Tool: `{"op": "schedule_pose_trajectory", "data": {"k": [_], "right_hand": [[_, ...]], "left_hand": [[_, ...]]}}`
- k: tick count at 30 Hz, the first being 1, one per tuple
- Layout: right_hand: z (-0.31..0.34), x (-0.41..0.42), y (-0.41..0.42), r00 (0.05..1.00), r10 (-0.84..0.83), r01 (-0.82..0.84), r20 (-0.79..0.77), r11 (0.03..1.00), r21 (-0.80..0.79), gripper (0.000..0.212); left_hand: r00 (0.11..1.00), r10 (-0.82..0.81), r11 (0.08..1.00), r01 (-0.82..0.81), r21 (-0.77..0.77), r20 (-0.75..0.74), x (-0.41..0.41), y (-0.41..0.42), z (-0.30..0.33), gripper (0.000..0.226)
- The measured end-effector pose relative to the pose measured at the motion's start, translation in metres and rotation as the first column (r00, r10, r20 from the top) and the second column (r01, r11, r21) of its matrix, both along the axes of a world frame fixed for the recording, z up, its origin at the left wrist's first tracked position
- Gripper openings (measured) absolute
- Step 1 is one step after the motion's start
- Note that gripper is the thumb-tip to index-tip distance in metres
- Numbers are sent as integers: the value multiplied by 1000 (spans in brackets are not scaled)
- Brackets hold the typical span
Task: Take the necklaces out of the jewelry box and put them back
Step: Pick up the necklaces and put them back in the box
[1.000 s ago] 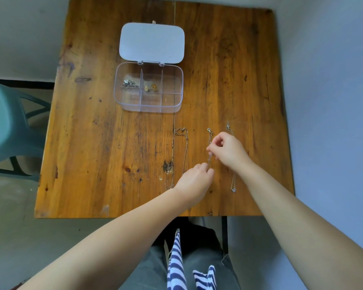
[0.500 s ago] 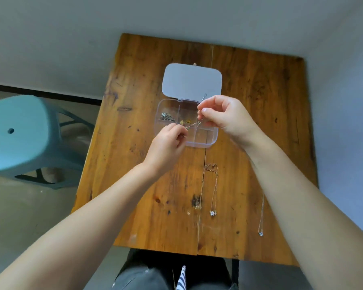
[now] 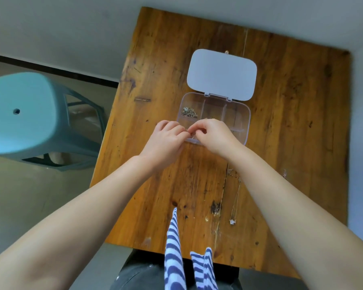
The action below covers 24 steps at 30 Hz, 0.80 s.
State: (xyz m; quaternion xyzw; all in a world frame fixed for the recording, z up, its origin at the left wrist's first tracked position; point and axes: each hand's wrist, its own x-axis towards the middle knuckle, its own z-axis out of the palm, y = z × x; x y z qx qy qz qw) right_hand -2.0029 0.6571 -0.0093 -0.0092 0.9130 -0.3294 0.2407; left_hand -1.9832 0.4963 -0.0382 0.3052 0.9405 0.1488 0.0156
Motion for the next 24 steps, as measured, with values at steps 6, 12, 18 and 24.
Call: {"op": "schedule_pose_trajectory", "data": {"k": [6,12,18,24], "right_hand": [[-1,-2,6,999,29,-30,21,999,21,38],[34,24,75,973,-222,216,-66,973,-82,31],[17,106,195,911,-412,407,22,905,124,22],[-35,162,222,875,-483,471,-32,834,288,34]], "left_hand": [[1000,-6,1000,6,0,20,5,-2,-3,24],[997,-77,997,77,20,0,17,36,17,17],[947,-301,954,297,52,110,81,130,16,20],[826,-403,895,446,-20,394,172,204,-10,27]]}}
